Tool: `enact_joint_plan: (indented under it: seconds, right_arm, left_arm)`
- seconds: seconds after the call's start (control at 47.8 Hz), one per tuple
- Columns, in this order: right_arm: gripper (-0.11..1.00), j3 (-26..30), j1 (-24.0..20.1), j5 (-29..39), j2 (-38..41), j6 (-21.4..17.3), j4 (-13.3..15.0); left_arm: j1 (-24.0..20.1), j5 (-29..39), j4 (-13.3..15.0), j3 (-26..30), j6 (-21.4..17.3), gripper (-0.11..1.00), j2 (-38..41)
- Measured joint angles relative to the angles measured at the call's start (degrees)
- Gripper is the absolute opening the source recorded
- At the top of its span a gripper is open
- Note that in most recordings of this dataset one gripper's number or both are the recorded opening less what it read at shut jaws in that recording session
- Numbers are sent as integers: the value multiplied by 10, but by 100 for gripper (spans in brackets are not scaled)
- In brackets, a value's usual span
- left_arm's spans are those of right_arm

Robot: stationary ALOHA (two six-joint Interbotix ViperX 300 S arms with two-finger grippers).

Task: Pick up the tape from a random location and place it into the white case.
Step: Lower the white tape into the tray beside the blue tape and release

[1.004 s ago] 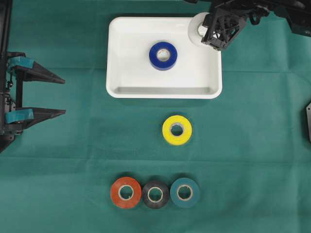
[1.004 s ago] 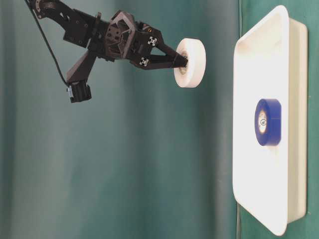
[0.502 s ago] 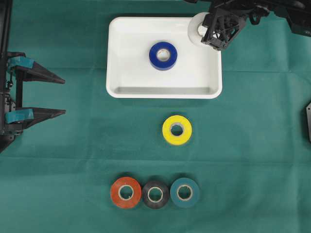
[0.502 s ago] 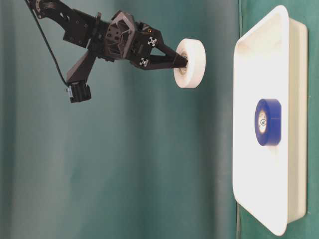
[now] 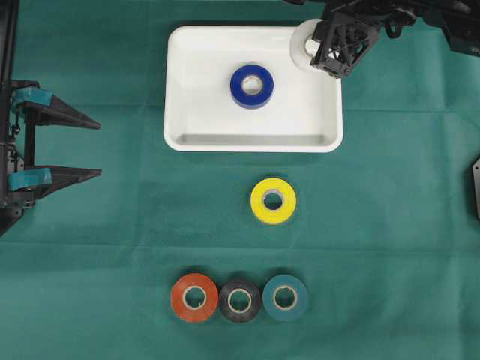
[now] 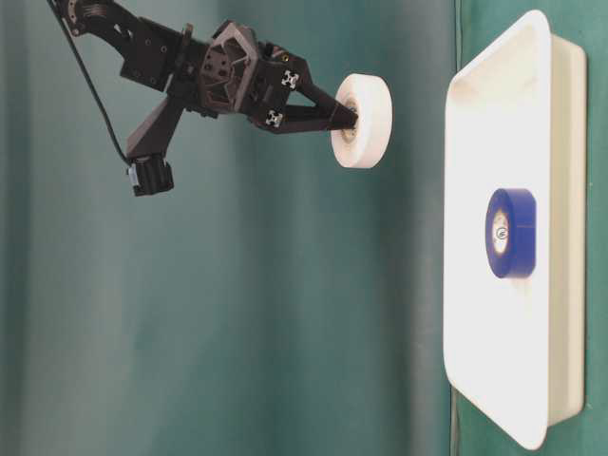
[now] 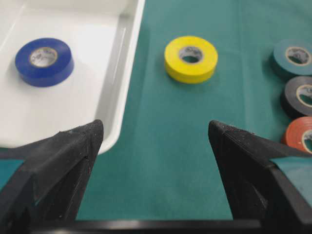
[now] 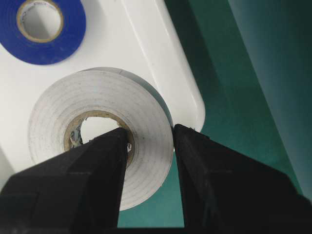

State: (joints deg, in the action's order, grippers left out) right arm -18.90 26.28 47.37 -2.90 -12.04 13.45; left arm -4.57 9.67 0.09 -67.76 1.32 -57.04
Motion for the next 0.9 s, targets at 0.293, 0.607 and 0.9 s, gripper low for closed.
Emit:
enact_joint_plan:
  seconds: [0.293, 0.607, 0.9]
  right_arm:
    - [33, 0, 0, -16, 14, 0, 1]
    - [33, -21, 0, -72, 62, -11, 1]
    - [33, -44, 0, -130, 107, -22, -2]
  left_arm:
    - [0, 1, 0, 0, 0, 90, 1]
    - [0, 1, 0, -1, 0, 90, 1]
    - [0, 2, 0, 0, 0, 90, 1]
